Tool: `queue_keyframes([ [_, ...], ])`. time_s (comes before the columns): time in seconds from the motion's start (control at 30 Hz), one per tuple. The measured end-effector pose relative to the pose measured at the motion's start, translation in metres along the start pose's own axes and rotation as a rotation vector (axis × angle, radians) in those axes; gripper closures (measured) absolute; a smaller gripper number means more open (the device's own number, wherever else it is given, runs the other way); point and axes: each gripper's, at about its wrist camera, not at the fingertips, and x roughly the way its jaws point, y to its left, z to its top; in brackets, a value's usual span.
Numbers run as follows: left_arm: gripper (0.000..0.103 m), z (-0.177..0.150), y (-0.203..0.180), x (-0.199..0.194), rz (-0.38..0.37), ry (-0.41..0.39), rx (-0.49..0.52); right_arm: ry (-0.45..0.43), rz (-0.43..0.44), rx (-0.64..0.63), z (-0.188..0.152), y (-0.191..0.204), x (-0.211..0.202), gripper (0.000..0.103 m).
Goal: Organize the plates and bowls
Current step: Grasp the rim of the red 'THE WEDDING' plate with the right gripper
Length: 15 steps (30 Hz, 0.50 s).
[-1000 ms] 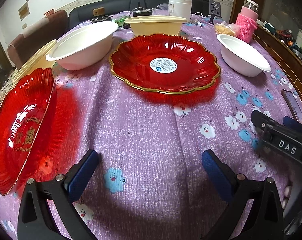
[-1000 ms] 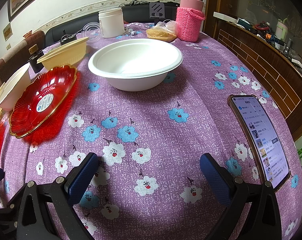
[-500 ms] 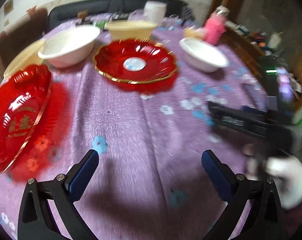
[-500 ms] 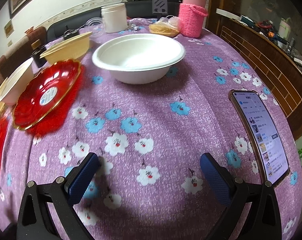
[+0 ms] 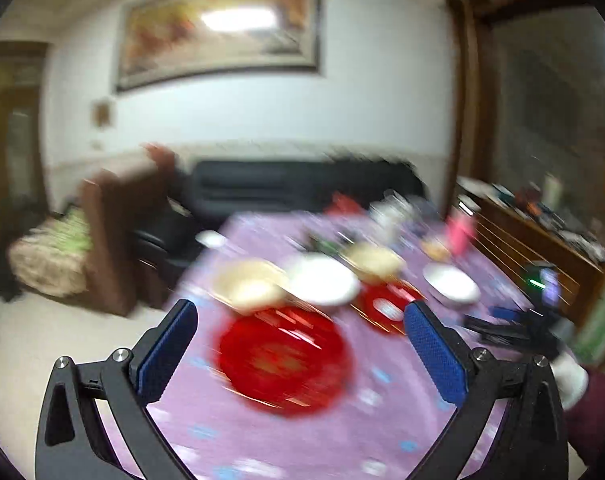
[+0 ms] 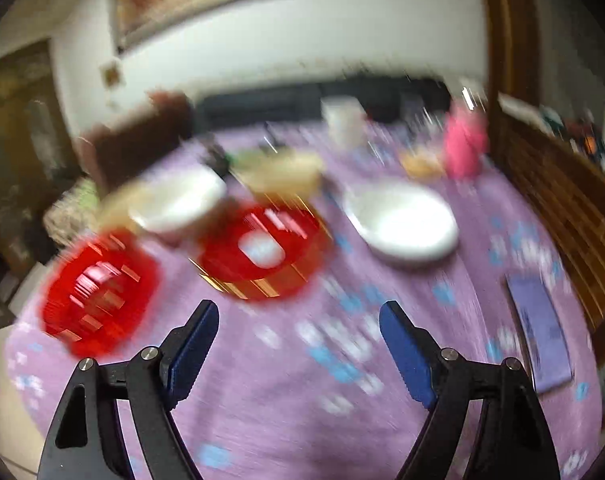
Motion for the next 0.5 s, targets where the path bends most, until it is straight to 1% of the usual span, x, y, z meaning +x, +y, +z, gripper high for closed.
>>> queue_keyframes([
  [0.03,0.000,0.009,0.010,-0.006,0.034,-0.019,0.003,-0.053,0.030,-0.012,0.012,0.013,-0.010,0.017],
  [0.1,0.000,0.029,0.028,-0.012,0.113,-0.031,0.012,-0.140,0.084,-0.024,0.030,0.035,-0.024,0.017],
  [0.13,0.000,0.038,0.036,-0.012,0.136,-0.035,0.011,-0.186,0.120,-0.025,0.039,0.046,-0.029,0.017],
  [0.17,0.000,0.047,0.044,-0.010,0.154,-0.037,0.012,-0.206,0.153,-0.025,0.046,0.056,-0.029,0.017],
  [0.2,0.000,0.053,0.050,-0.006,0.166,-0.036,0.014,-0.202,0.189,-0.022,0.056,0.068,-0.026,0.017],
  [0.27,0.000,0.063,0.061,0.013,0.211,0.013,0.020,-0.137,0.246,-0.004,0.071,0.089,-0.009,0.017],
  [0.3,0.000,0.063,0.064,0.033,0.225,0.073,0.029,-0.100,0.264,0.001,0.073,0.098,0.003,0.017],
  [0.33,0.000,0.058,0.068,0.050,0.217,0.122,0.029,-0.050,0.280,-0.005,0.074,0.109,0.020,0.018],
  [0.37,0.000,0.053,0.073,0.063,0.195,0.166,0.017,0.001,0.287,-0.018,0.070,0.119,0.036,0.025],
  [0.4,0.000,0.042,0.078,0.079,0.164,0.210,-0.003,0.054,0.294,-0.028,0.065,0.128,0.055,0.036],
  [0.47,0.000,0.013,0.085,0.120,0.105,0.310,-0.054,0.153,0.306,-0.031,0.054,0.142,0.085,0.048],
  [0.5,0.000,-0.003,0.090,0.143,0.080,0.369,-0.089,0.197,0.307,-0.027,0.047,0.144,0.100,0.051],
])
